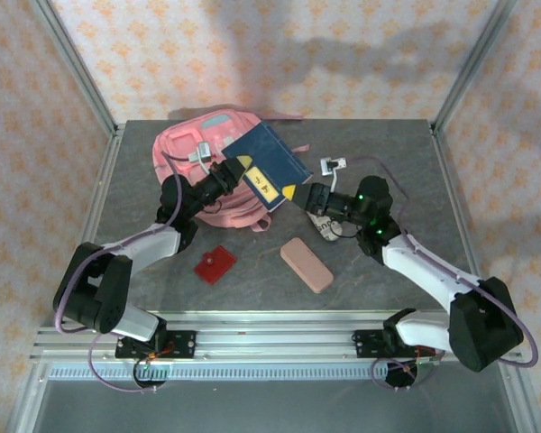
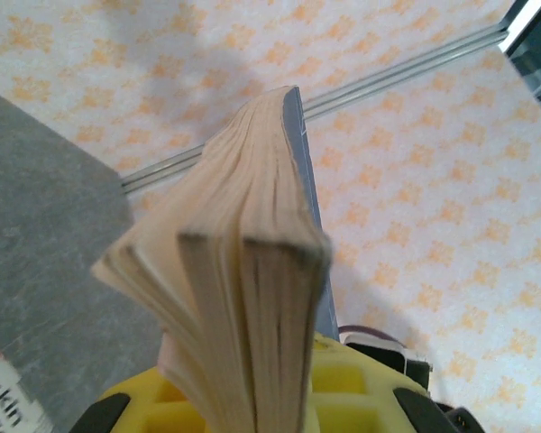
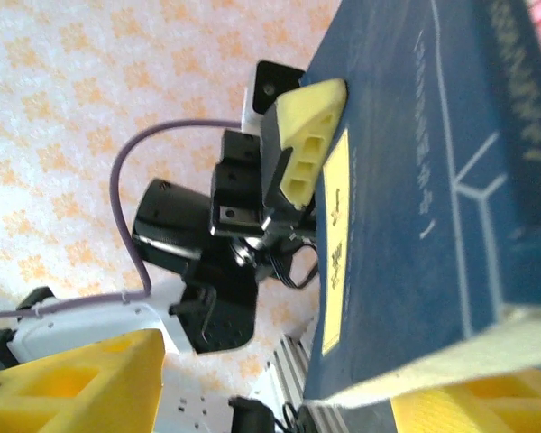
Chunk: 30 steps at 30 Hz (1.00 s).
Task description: Pack the student bag
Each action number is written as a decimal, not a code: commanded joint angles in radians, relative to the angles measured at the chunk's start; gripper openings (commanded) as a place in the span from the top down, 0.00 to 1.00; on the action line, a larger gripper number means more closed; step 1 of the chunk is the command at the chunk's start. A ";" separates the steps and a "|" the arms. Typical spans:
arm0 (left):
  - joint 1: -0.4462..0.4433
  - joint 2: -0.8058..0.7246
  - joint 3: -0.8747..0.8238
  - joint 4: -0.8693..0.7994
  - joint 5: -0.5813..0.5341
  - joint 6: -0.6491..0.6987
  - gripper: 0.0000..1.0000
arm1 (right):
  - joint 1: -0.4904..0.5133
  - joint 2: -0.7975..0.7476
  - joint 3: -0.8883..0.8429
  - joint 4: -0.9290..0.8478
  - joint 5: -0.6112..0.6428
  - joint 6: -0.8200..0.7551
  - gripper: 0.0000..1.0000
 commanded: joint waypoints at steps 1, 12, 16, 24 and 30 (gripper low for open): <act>-0.047 -0.012 0.003 0.180 -0.082 -0.057 1.00 | 0.050 0.023 0.019 0.144 0.126 0.058 0.40; -0.030 -0.073 -0.041 0.059 -0.092 0.029 0.46 | 0.047 -0.003 0.032 -0.007 0.317 0.018 1.00; -0.006 -0.135 0.064 -0.468 -0.136 0.363 0.37 | -0.018 -0.083 0.009 -0.106 0.303 -0.008 1.00; -0.009 0.037 0.444 -1.302 -0.434 0.982 0.27 | -0.152 -0.225 -0.024 -0.331 0.275 -0.097 1.00; -0.037 0.216 0.624 -1.510 -0.604 1.211 0.26 | -0.176 -0.240 -0.024 -0.368 0.275 -0.108 1.00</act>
